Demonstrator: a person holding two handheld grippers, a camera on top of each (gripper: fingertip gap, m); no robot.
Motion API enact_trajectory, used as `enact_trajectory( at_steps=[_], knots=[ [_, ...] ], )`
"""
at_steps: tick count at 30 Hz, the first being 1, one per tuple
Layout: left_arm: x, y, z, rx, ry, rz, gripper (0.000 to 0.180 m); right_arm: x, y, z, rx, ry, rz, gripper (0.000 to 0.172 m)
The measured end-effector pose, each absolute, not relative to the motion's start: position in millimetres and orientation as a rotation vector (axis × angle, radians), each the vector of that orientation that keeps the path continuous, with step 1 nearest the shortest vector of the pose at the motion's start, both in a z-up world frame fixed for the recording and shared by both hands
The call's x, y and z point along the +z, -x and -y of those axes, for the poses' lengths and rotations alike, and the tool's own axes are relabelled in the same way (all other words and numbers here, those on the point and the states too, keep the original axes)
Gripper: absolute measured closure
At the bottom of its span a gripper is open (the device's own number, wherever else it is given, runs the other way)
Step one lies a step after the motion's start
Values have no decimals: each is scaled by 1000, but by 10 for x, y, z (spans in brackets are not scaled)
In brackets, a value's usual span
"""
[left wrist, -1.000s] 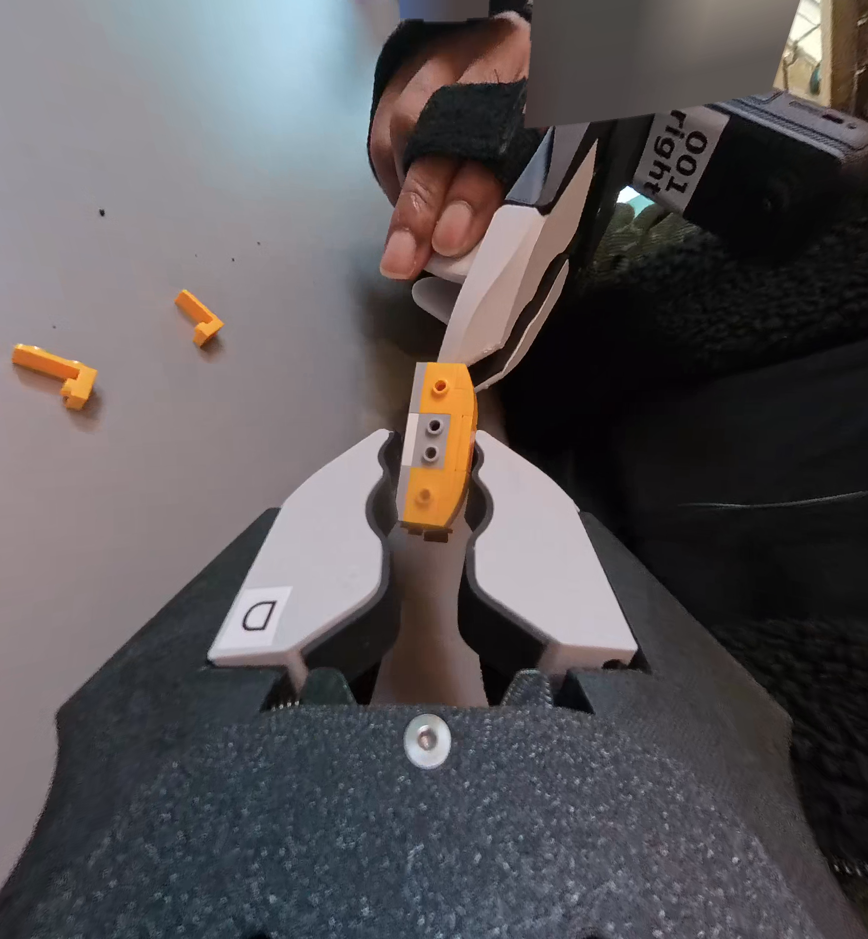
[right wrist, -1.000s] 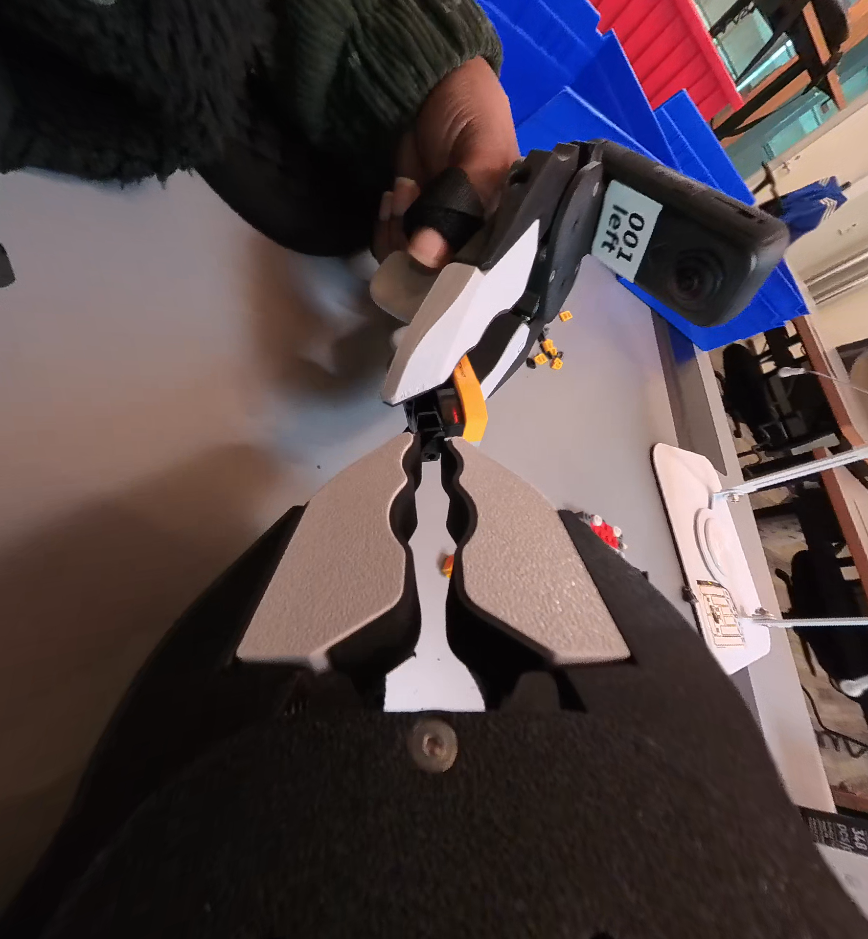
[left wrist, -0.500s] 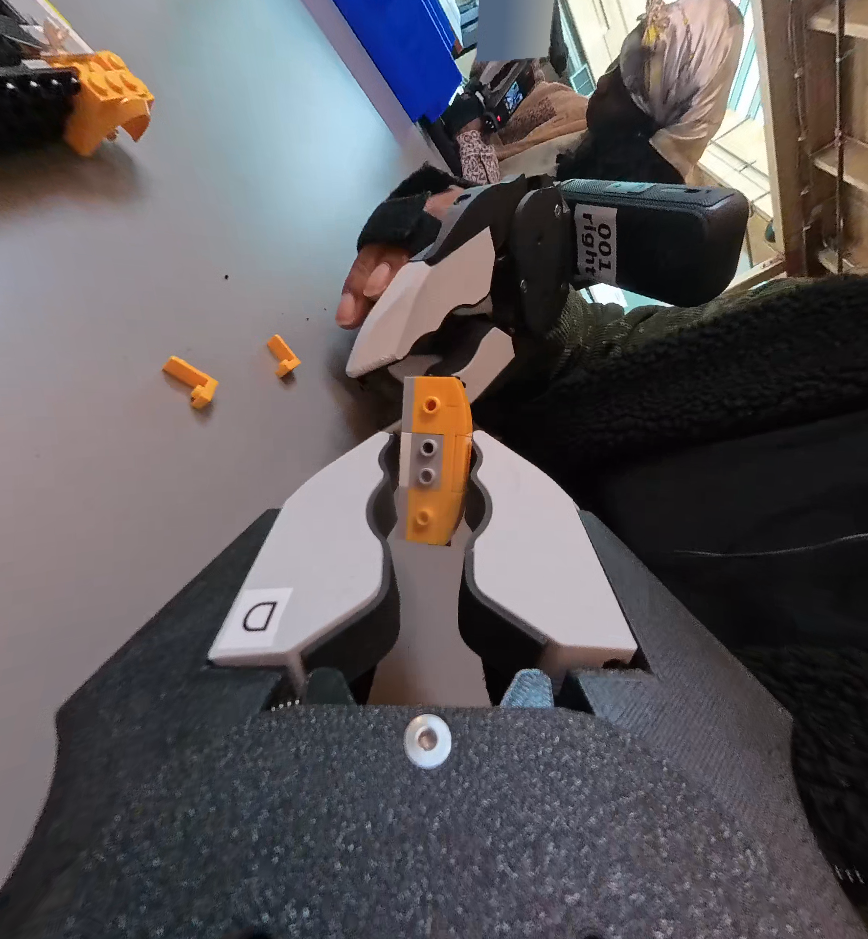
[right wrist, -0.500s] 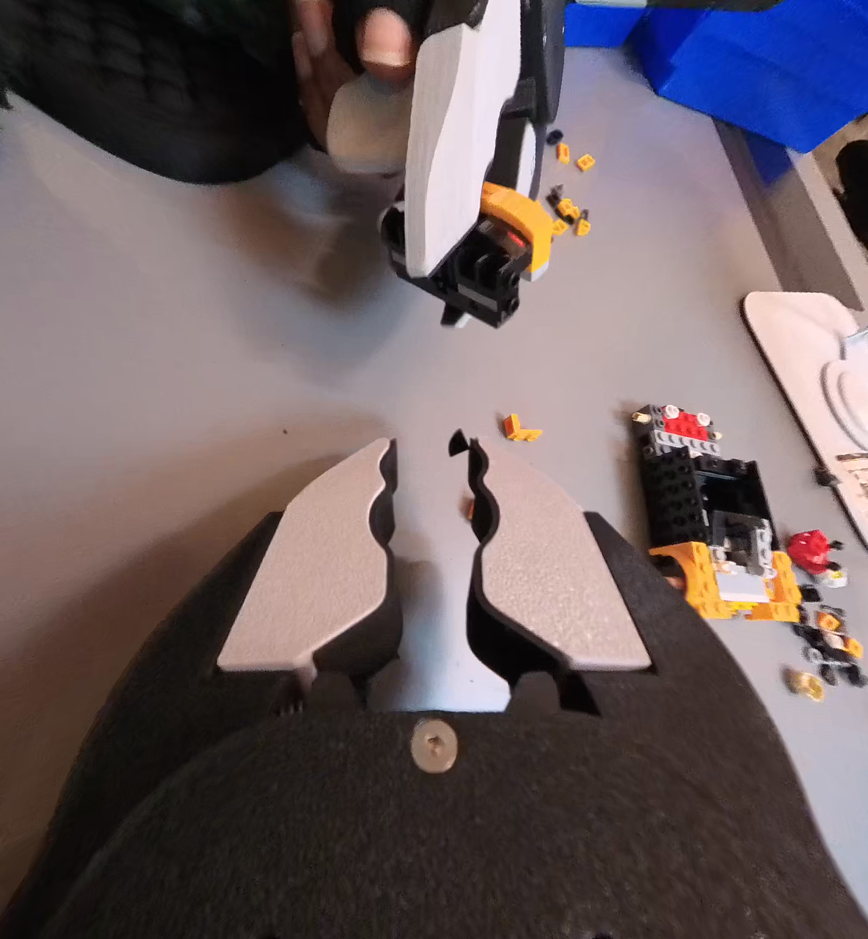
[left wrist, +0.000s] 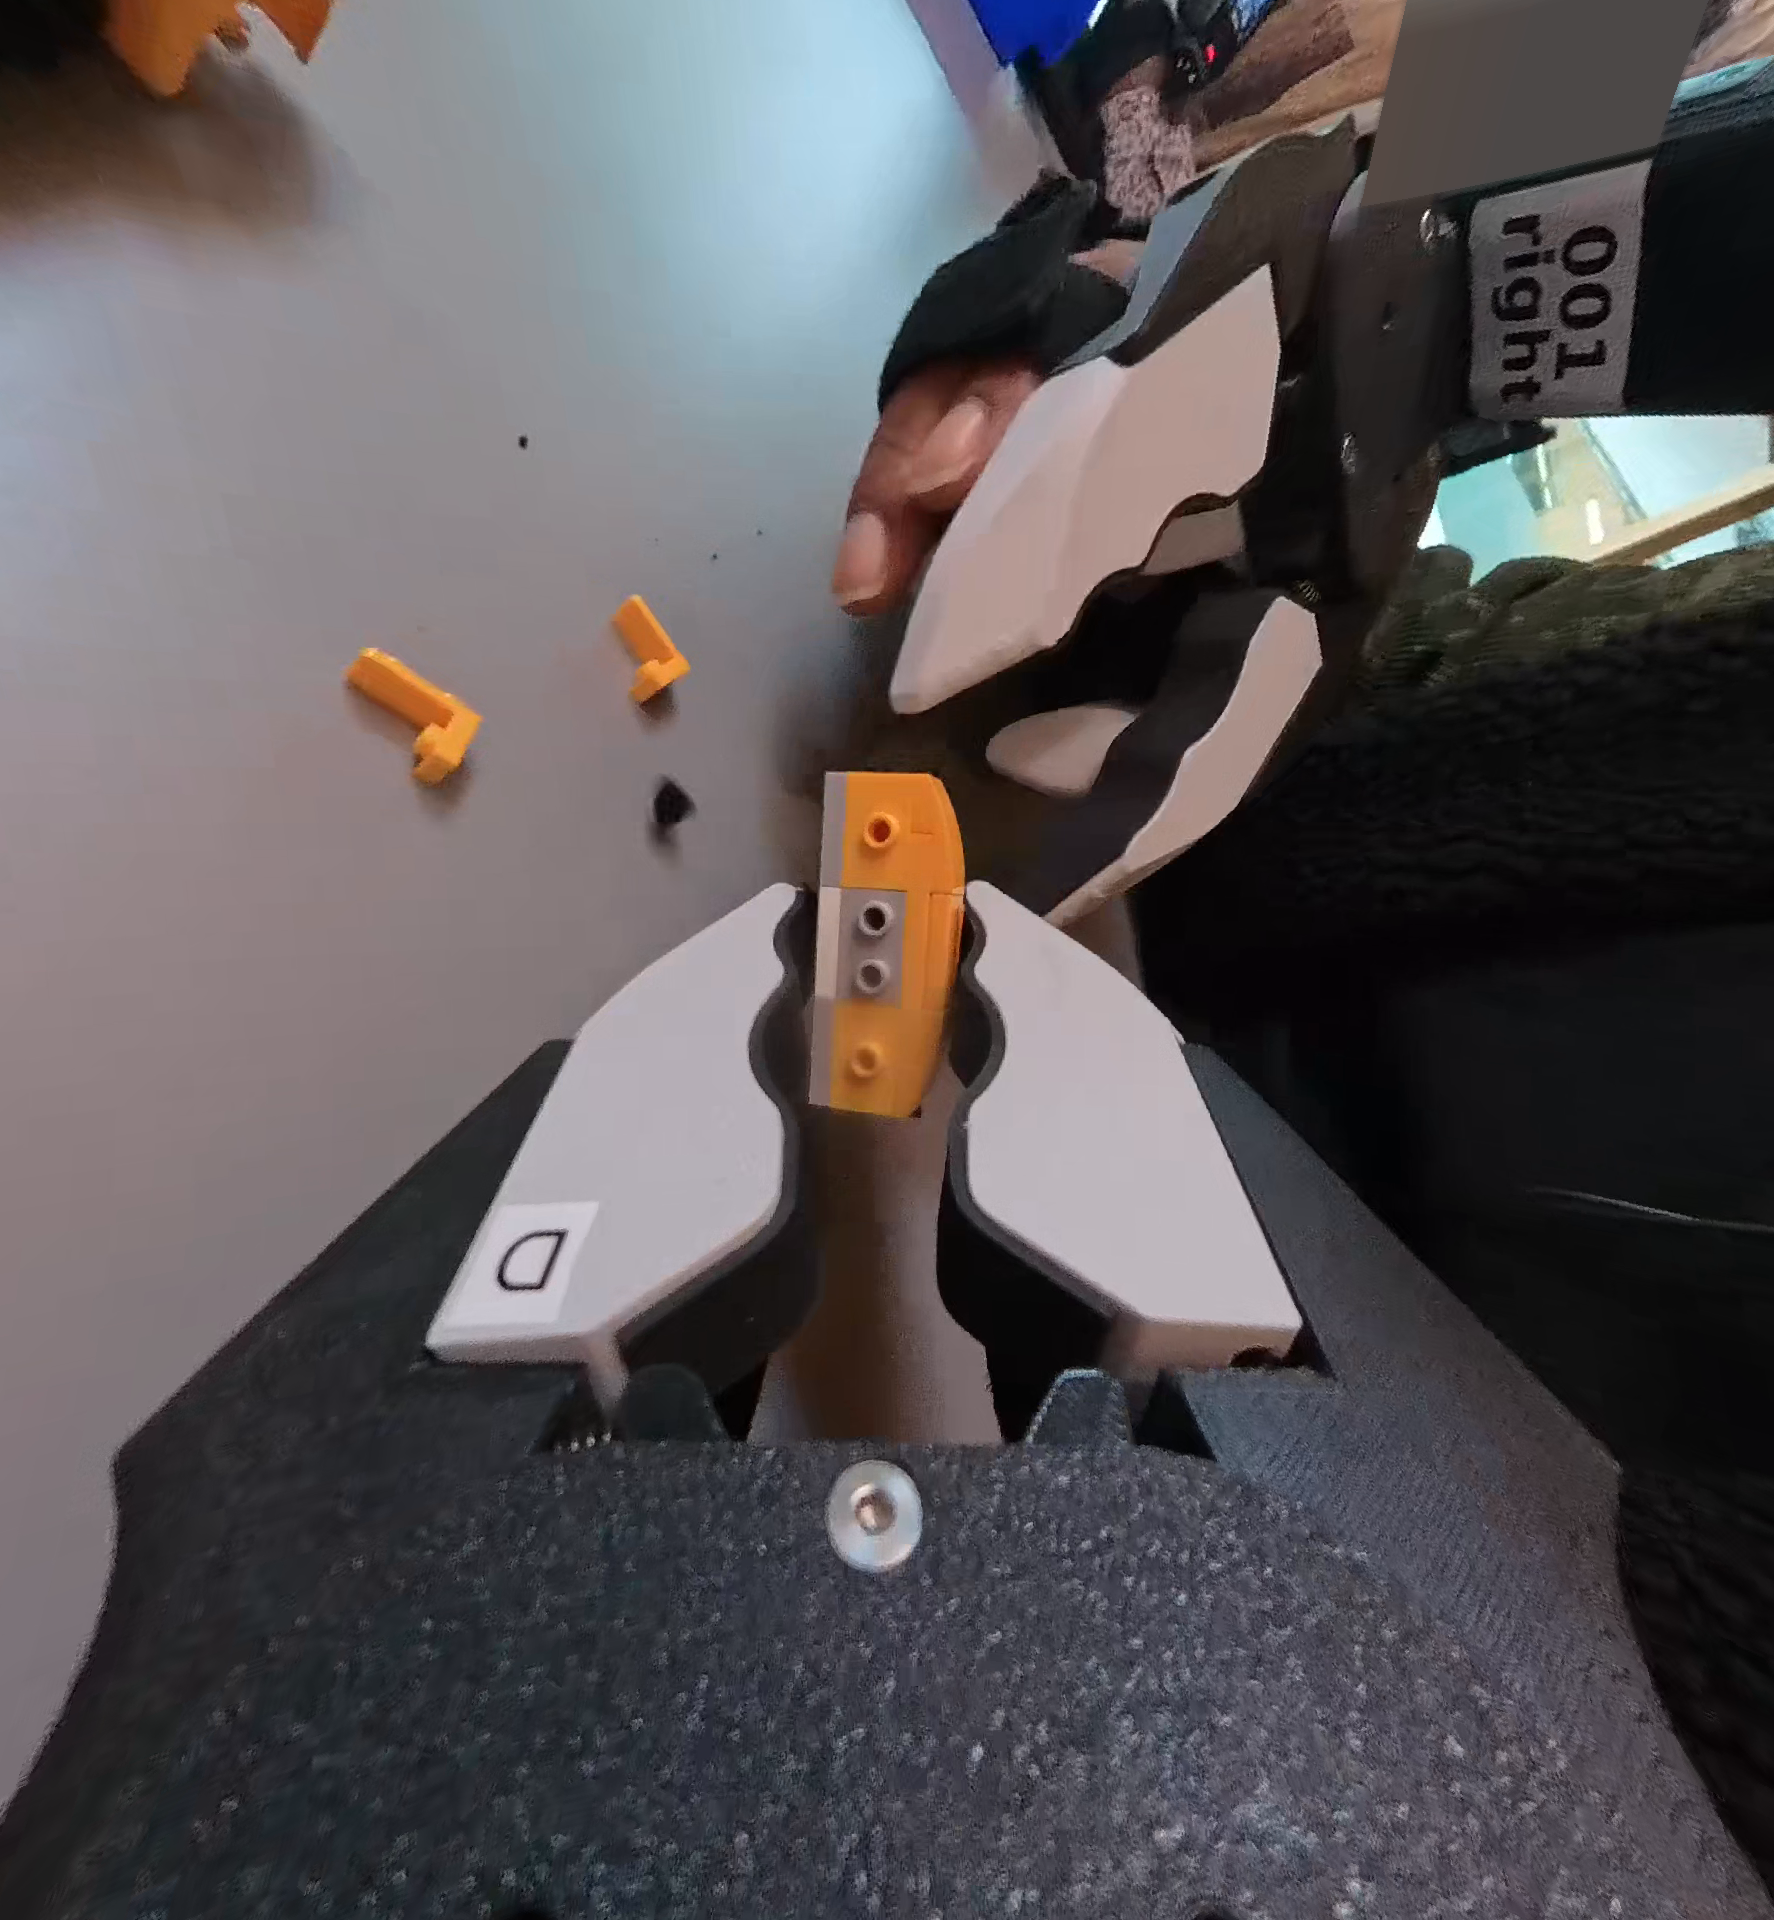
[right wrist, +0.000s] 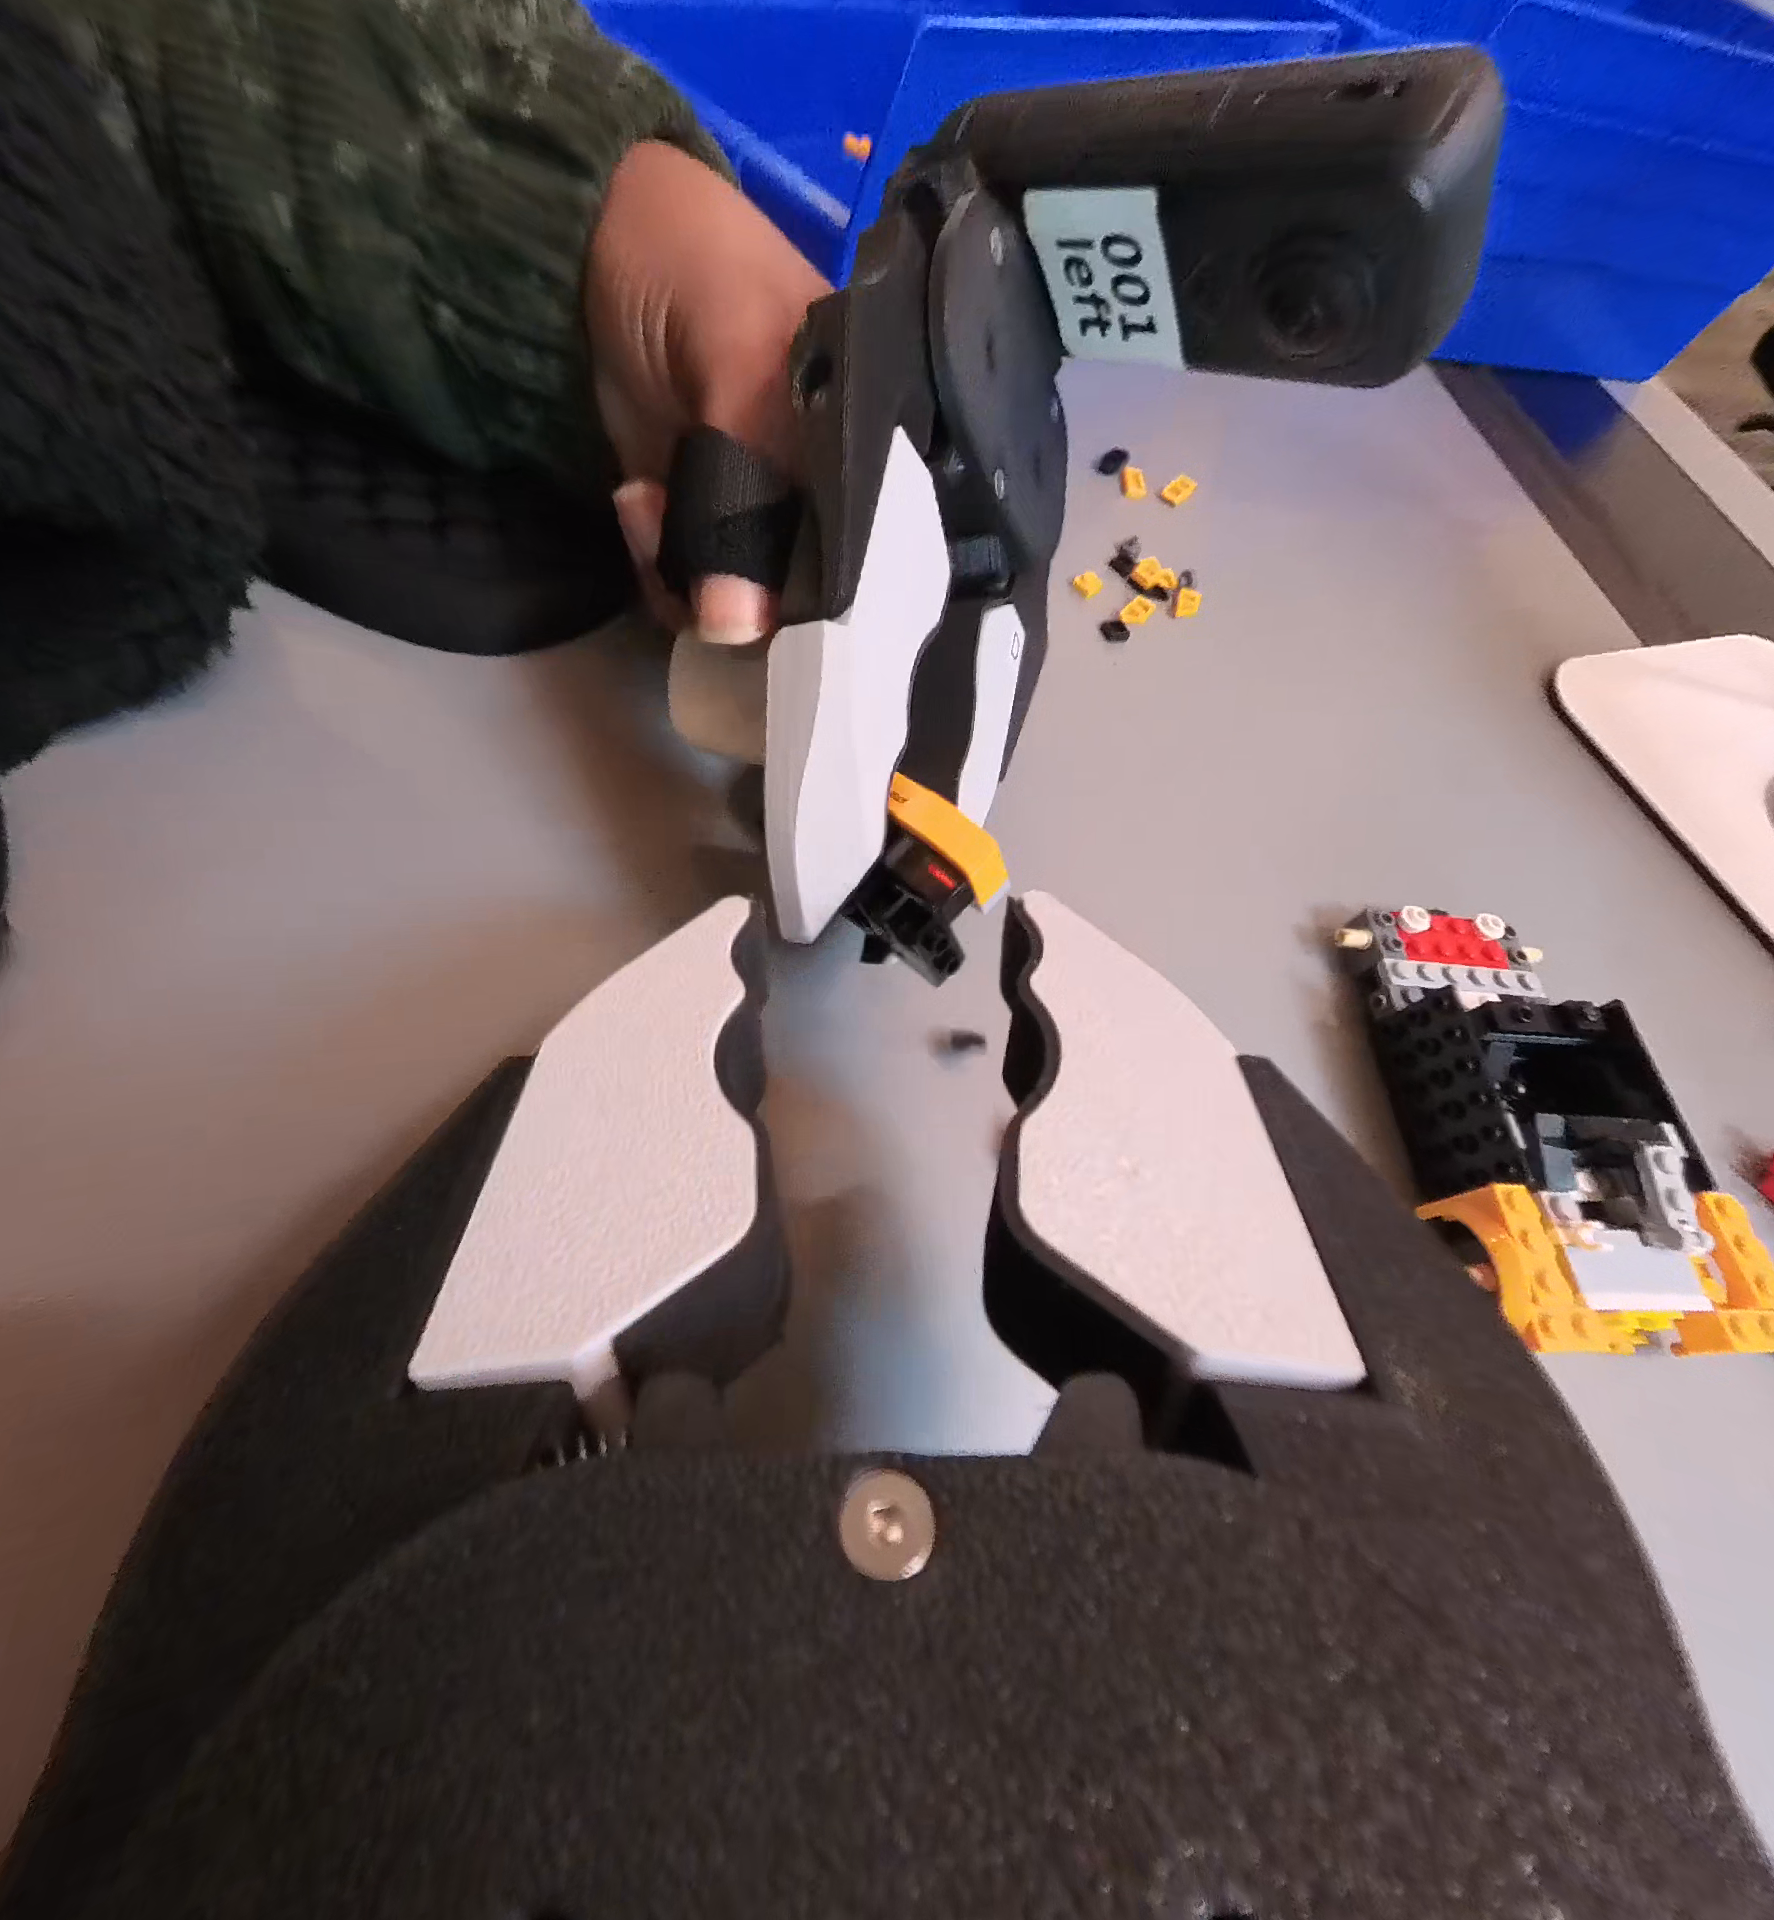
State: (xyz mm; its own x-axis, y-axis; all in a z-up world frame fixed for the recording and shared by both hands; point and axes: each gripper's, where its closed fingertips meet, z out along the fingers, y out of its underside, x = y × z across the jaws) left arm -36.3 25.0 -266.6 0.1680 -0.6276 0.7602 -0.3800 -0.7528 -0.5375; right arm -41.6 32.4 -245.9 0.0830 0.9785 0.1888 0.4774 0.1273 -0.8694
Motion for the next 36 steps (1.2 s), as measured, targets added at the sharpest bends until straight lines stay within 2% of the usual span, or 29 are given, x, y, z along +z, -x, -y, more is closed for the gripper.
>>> enact_trajectory(
  at_steps=[6,9,15,17,19,21,26,29,32,36],
  knots=[
    [-2565,393,-375,-1660,2169,-849,157,-2390,379,-425,707,1492,1451,128],
    [-2367,372,-476,-1814,2074,-667,157,-2358,408,-502,633,1488,1407,128],
    [-2117,352,-708,-2122,1907,-198,158,-2150,539,-683,349,1428,1254,97],
    [-2101,306,-701,-2147,1897,-161,158,-2176,563,-757,243,1430,1255,92],
    [-2107,290,-705,-2128,1902,-152,158,-2218,559,-780,207,1436,1267,109],
    [-2084,281,-661,-2169,1900,-161,154,-2192,547,-763,239,1419,1270,114],
    [-2028,293,-585,-2189,1890,-248,137,-2118,507,-693,687,1537,1173,115],
    [-1956,412,-617,-2029,1836,-408,129,-2071,442,-612,1128,1653,1066,115],
    [-1892,480,-537,-1631,1733,-806,128,-1950,364,-504,1568,1693,935,116],
    [-1907,383,-438,-868,1457,-1246,118,-1793,344,-392,2091,1689,728,115]
  ],
)
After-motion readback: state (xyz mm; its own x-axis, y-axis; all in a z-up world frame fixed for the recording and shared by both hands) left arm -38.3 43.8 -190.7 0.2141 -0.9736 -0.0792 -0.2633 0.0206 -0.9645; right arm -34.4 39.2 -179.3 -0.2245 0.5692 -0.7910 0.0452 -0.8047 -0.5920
